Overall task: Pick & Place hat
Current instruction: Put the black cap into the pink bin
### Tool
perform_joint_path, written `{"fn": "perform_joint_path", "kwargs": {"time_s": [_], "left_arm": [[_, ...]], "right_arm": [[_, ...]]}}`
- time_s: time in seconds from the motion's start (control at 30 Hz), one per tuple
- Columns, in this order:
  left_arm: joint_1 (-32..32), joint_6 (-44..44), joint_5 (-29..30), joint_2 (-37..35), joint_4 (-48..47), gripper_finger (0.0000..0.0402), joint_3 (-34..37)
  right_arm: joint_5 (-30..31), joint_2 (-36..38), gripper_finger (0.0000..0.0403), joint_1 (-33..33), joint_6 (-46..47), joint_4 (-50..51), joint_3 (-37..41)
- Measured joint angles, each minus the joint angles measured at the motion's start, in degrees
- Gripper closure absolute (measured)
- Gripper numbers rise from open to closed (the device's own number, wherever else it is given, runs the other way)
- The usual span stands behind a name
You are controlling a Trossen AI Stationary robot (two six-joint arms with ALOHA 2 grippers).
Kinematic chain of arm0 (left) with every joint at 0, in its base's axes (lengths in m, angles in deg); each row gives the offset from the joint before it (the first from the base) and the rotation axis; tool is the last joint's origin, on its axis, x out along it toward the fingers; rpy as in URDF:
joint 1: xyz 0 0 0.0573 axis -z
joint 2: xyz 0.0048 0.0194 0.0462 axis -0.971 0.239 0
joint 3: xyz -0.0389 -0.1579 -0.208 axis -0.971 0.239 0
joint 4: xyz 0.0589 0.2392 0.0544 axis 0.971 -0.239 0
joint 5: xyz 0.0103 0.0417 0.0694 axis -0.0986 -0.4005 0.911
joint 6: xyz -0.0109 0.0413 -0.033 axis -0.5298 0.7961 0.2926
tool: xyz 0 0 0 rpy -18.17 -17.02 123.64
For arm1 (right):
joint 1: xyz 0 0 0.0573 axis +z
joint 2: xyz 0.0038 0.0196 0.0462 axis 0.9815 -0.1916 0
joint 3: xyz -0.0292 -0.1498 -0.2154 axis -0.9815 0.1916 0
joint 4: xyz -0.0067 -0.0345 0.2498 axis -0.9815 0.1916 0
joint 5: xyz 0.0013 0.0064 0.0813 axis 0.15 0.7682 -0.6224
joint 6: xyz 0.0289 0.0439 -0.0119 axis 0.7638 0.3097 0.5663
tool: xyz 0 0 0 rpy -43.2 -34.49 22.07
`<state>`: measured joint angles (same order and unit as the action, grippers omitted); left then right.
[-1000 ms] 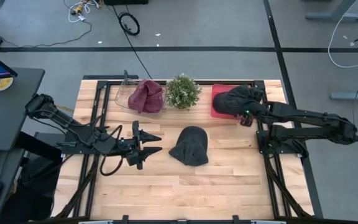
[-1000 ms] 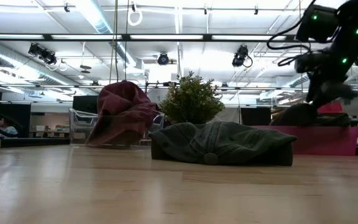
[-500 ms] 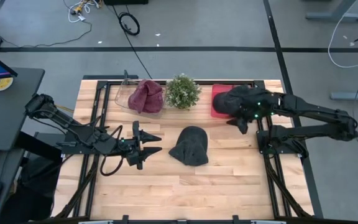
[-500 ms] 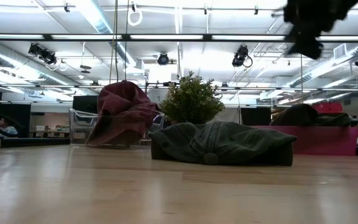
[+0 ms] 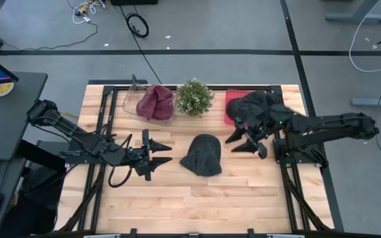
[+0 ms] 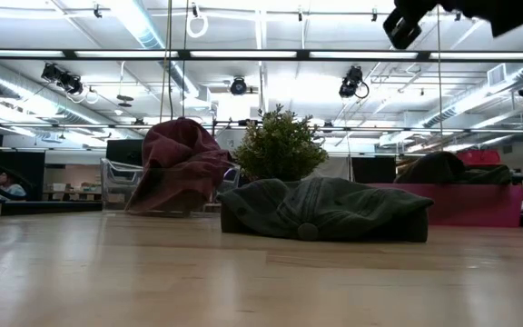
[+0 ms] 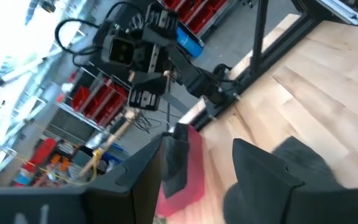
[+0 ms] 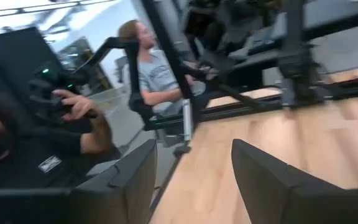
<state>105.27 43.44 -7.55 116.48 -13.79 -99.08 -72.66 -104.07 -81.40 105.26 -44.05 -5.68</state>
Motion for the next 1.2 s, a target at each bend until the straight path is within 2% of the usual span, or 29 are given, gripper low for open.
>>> {"fn": "perform_joint_path", "kwargs": {"time_s": [0.2,0.33,0.47,0.5,0.63,0.8,1.0,1.1,1.2], "left_arm": [[0.3,-5.35,-0.01,0.0,-3.58,0.0204,0.0],[1.5,-8.6,-0.05,0.0,-5.18,0.0204,0.0],[3.09,-9.35,-0.07,0.0,-5.76,0.0204,0.0],[3.41,-9.34,-0.07,0.0,-5.85,0.0204,0.0],[4.27,-9.32,-0.04,0.0,-5.97,0.0204,0.0],[4.28,-9.6,-0.04,0.0,-6.41,0.0204,0.0],[4.28,-11.76,-0.02,0.0,-8.0,0.0204,0.0],[4.26,-12.39,-0.02,0.0,-8.74,0.0204,0.0],[4.26,-12.39,0.0,0.0,-9.68,0.0204,0.0]], "right_arm": [[5.68,-5.59,0.0195,5.65,6.31,-14.95,8.92],[7.71,-10.44,0.0195,8.21,10.06,-17.58,10.47],[19.36,-16.25,0.0195,11.92,4.02,-17.32,10.02],[20.72,-18.21,0.0195,12.61,3.11,-16.81,9.19],[24.14,-25.19,0.0195,15.53,0.25,-13.03,3.82],[31.1,-31.84,0.0195,17.53,-6.3,-0.59,-7.4],[31.61,-38.01,0.0195,18.98,-7.98,11.04,-19.34],[32.65,-41.36,0.0195,19.78,-13.6,15.96,-23.43],[37.12,-45.38,0.0195,21.02,-21.68,22.2,-26.35]]}}
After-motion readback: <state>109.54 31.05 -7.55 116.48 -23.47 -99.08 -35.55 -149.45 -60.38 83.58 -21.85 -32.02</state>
